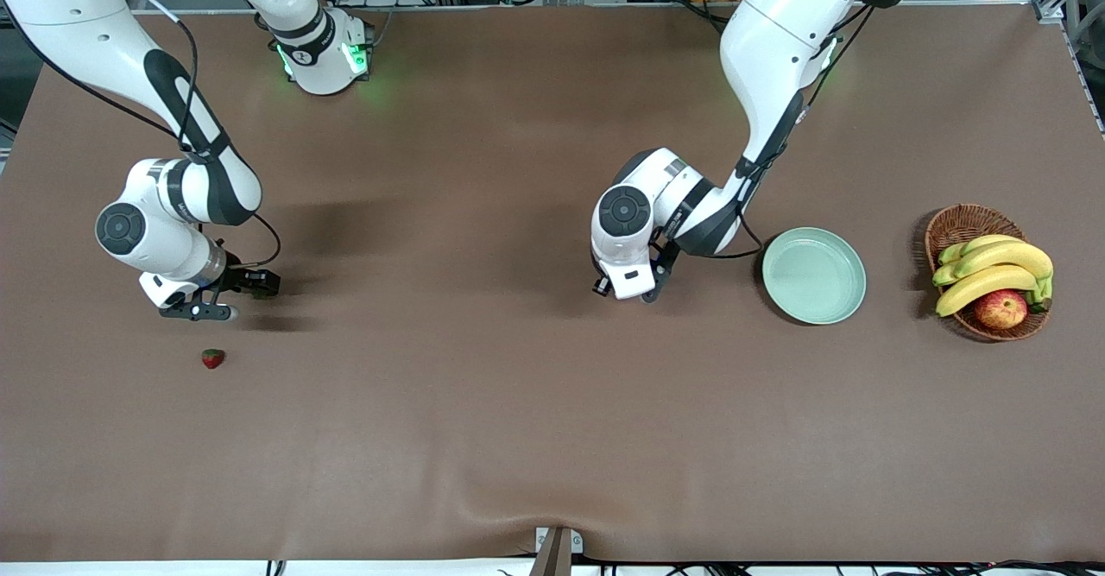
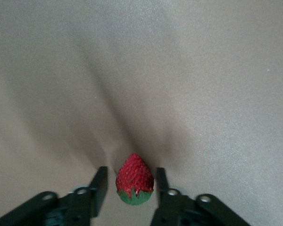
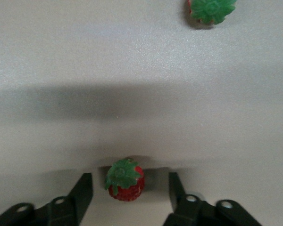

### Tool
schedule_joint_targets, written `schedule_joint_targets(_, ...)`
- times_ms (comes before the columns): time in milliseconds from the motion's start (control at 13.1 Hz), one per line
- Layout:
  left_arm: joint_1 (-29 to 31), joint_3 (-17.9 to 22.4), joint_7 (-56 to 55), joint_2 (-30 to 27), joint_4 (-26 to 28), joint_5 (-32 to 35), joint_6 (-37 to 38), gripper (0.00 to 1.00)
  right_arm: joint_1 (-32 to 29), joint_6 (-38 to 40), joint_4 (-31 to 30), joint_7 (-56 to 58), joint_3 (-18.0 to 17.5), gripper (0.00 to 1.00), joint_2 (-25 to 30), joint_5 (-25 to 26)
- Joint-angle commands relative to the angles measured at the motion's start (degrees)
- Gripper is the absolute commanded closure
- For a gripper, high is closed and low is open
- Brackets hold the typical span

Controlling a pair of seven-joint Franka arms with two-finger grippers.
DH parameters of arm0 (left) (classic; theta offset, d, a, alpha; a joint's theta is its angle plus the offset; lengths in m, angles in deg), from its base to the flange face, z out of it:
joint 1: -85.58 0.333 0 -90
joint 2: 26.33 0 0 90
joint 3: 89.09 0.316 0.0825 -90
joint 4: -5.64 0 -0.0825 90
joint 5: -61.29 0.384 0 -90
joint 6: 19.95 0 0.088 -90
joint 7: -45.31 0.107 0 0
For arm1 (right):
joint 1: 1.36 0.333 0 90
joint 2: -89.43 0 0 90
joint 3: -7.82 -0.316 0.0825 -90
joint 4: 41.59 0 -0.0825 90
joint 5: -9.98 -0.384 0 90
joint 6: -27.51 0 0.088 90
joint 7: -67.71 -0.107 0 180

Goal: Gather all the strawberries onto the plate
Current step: 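Grasp the strawberry with the left gripper while the right gripper descends, then drop the strawberry onto the plate while the right gripper grasps another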

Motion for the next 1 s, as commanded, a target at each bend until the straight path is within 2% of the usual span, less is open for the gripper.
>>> schedule_joint_targets(0,-0.3,0.3,-1.2,0.2,-0.2,2.4,-0.8,0.91,-1.0,0.1,-0.2,-0.3,-0.9,0.94,0.1,1.3)
schedule_joint_targets(77,0.0,0.3,-1.1,0.1,-0.3,4.1,-0.8,1.0,-0.9,0.2,-0.2,-0.3,-0.9,1.0,0.2,1.3)
schedule_joint_targets(230,1.1,0.4,-0.3,-1.3,-0.4,5.0,-0.6,1.0,-0.8,0.4,0.1,0.1,-0.9,1.0,0.9,1.3)
schedule_joint_targets(383,4.4,0.3,2.1,-5.4,-0.3,5.0,0.7,1.0,-0.7,1.8,1.2,0.3,-1.0,1.0,2.5,1.3)
schedule_joint_targets(613,10.4,-0.1,14.9,-11.2,-0.4,3.9,9.6,1.0,0.1,5.7,3.6,2.1,-1.4,1.0,7.6,1.3)
schedule_joint_targets(766,12.8,-0.1,22.7,-14.0,-0.1,3.5,15.1,1.0,0.8,10.1,7.7,5.8,-1.6,1.0,9.7,1.2)
schedule_joint_targets(919,16.7,-0.2,29.8,-16.1,0.1,3.5,17.0,1.0,2.2,16.5,14.3,7.9,-1.7,1.0,9.2,0.7)
